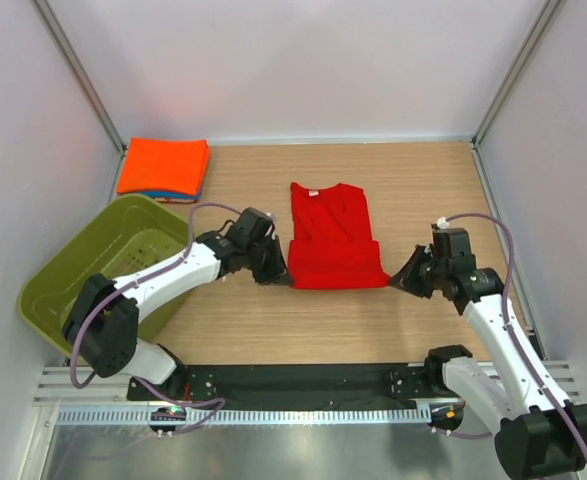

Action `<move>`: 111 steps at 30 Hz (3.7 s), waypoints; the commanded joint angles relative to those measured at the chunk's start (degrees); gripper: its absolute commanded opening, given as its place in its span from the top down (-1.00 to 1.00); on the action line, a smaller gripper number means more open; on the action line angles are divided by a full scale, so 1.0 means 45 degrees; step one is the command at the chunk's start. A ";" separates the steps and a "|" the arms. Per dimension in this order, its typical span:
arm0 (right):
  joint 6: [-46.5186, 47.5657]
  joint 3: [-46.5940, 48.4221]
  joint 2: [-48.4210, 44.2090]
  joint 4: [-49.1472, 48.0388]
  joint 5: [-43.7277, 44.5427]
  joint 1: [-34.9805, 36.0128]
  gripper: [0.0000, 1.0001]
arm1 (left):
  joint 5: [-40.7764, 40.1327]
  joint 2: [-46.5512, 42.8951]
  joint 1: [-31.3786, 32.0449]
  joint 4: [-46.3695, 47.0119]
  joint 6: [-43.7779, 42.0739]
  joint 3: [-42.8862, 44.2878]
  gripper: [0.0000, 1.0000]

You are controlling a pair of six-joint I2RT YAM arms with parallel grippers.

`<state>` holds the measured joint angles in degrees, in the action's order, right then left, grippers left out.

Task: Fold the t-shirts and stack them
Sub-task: Fold the tshirt

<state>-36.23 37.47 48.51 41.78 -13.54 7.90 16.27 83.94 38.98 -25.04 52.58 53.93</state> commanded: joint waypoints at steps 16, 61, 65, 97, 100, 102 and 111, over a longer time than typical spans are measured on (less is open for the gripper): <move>0.0726 0.7724 0.5622 -0.0453 0.1896 -0.0017 0.97 | -0.0786 0.3784 -0.2233 -0.4552 -0.1684 0.9256 0.99; 0.3148 1.0187 1.3379 -0.3269 -0.3496 -0.0857 -0.17 | 0.5504 1.2531 -0.4464 0.2575 -0.1783 1.4906 0.51; 0.2682 1.0695 1.3769 -0.3422 -0.2363 -0.1111 -0.18 | 0.5136 1.3571 -0.4521 0.2595 -0.1450 1.6353 0.50; 0.3012 1.4058 1.8771 -0.8579 -0.4218 -0.1599 0.80 | 0.5231 1.5038 -0.5675 0.3198 -0.2620 1.7371 0.38; 0.2875 1.3587 1.8439 -0.9787 -0.4373 -0.1580 0.89 | 0.5836 1.5057 -0.5694 0.3629 -0.2796 1.7371 0.29; 0.2778 1.3683 1.8535 -1.0085 -0.4626 -0.1600 0.90 | 0.6032 1.5077 -0.5674 0.3747 -0.3186 1.7410 0.23; 0.2738 1.4465 1.9044 -0.9362 -0.5369 -0.1580 0.87 | 0.6814 1.5194 -0.5694 0.4295 -0.3908 1.7429 0.10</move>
<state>-23.97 100.18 134.74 1.96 -35.73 0.54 44.69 152.53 13.69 -8.58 37.98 130.80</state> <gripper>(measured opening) 0.115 0.448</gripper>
